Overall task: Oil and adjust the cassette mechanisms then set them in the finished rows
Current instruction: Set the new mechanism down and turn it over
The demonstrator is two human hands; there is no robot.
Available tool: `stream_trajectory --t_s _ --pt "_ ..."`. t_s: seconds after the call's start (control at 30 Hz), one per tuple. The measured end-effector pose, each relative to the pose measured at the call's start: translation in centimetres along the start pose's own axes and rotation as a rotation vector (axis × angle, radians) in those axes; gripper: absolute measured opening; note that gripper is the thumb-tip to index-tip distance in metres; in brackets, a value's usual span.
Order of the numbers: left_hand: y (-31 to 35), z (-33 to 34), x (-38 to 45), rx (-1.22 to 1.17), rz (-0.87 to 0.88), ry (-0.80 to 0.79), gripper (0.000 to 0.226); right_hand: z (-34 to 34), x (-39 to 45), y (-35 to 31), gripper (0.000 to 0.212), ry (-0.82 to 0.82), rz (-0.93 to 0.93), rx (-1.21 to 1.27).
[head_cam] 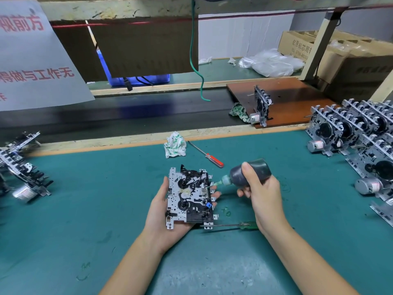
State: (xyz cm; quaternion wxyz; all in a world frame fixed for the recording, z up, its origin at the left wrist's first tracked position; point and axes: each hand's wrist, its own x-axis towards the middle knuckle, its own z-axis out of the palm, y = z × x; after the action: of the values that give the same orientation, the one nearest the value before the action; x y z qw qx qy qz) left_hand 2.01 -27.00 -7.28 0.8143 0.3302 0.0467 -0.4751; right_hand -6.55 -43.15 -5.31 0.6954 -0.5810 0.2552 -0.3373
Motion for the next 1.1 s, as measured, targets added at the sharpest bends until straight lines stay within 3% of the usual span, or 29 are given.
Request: stream_trajectory --t_s 0.23,0.33,0.4,0.53,0.63,0.73,0.83,0.93,1.0,1.1 --pt "0.1 0.2 -0.2 -0.001 -0.006 0.005 0.074 -0.1 0.0 -0.1 0.014 -0.042 0.031 0.048" --pt "0.2 0.2 -0.5 -0.011 0.004 -0.006 0.082 -0.9 0.7 -0.7 0.023 -0.036 0.024 0.097" --pt "0.5 0.1 -0.7 -0.010 0.031 -0.012 0.086 -1.6 1.3 -0.8 0.027 -0.008 0.000 -0.010" --pt "1.6 -0.1 -1.1 0.001 0.201 -0.016 0.089 -2.0 1.8 0.0 0.036 -0.034 -0.062 -0.250" --pt "3.0 -0.1 -1.8 0.007 0.361 -0.010 0.085 -1.6 1.7 1.2 0.040 -0.124 -0.057 -0.318" --pt "3.7 -0.1 -2.5 -0.020 0.402 -0.069 0.083 -1.2 1.5 1.9 0.044 -0.180 -0.033 -0.347" --pt "3.4 0.2 -2.4 0.011 0.267 -0.129 0.088 -1.1 1.1 1.1 0.050 -0.058 -0.210 -0.358" --pt "2.7 0.6 -2.3 0.157 0.001 -0.180 0.091 -1.8 0.4 -0.7 0.025 0.057 -0.695 -0.572" --pt "2.4 0.5 -2.6 0.272 -0.142 -0.190 0.092 -2.3 -0.6 -1.7 0.019 -0.101 -0.859 -0.739" --pt "2.0 0.3 -3.0 0.485 -0.248 -0.152 0.080 -2.6 -2.7 -2.2 0.043 -0.443 -0.865 -1.044"
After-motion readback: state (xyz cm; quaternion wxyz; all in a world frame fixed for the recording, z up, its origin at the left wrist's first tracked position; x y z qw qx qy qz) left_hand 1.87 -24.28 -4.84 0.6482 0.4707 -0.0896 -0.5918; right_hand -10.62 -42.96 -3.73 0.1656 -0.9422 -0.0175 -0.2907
